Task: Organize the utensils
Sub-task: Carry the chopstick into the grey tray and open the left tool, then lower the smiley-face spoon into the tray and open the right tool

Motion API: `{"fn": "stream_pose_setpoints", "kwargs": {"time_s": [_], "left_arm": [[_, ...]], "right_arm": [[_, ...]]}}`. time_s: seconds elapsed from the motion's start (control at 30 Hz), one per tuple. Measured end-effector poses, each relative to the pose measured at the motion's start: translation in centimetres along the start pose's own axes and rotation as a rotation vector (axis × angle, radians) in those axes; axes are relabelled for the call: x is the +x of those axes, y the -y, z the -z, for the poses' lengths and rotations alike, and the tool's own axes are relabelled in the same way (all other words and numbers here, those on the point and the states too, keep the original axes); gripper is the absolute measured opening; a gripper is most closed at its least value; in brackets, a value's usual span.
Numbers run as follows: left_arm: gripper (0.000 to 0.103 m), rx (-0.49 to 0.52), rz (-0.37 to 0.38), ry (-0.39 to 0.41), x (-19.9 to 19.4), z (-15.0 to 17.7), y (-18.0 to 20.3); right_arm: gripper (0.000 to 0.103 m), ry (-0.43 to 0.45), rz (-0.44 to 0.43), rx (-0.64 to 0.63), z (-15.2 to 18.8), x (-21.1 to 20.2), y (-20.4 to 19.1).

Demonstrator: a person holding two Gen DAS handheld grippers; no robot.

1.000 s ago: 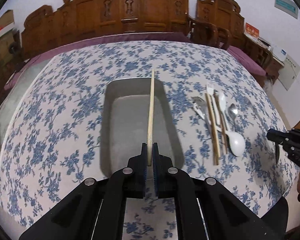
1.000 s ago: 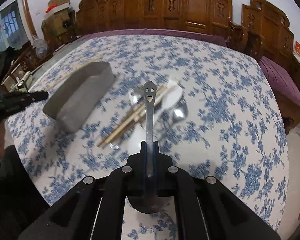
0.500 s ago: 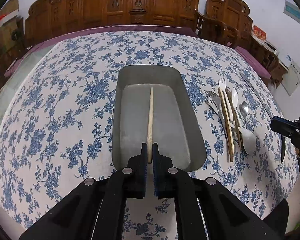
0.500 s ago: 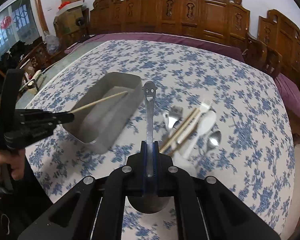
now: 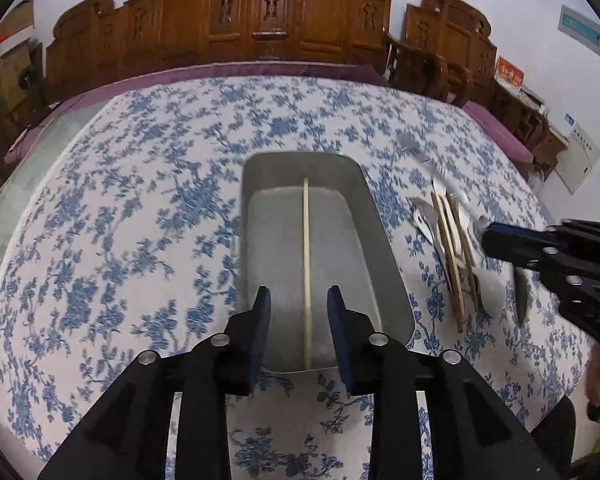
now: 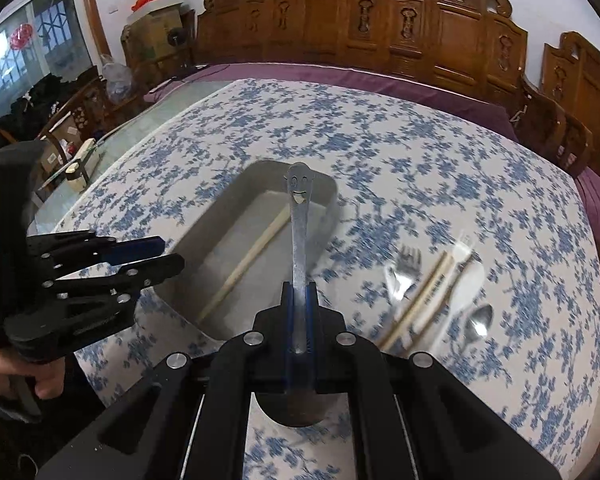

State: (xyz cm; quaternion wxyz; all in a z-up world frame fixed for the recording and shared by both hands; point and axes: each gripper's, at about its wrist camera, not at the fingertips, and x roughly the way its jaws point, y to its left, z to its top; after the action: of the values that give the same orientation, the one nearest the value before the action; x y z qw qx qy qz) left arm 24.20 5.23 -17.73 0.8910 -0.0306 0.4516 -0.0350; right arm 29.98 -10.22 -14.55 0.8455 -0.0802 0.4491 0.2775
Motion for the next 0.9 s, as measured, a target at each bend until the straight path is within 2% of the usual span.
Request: {"fn": "stream_pose_setpoints", "kwargs": {"time_s": [0.17,0.4,0.63,0.9], "left_arm": [[0.034,0.007,-0.034,0.045,-2.3,-0.4,-1.7],[0.034,-0.001,-0.062,0.087,-4.7,-0.8,-4.1],[0.034,-0.005,-0.061,0.099,-5.5,-0.7,-4.8],[0.034,-0.006,-0.056,0.098,-5.5,-0.5,-4.7]], "right_arm": [[0.007,-0.002,-0.039,0.018,-1.6,1.8,-1.8],[0.007,0.004,-0.086,0.07,-3.2,4.9,-4.2],[0.007,-0.015,-0.068,0.124,-3.1,7.4,-4.0],[0.007,-0.058,-0.026,0.075,-2.0,9.1,-4.8]]}}
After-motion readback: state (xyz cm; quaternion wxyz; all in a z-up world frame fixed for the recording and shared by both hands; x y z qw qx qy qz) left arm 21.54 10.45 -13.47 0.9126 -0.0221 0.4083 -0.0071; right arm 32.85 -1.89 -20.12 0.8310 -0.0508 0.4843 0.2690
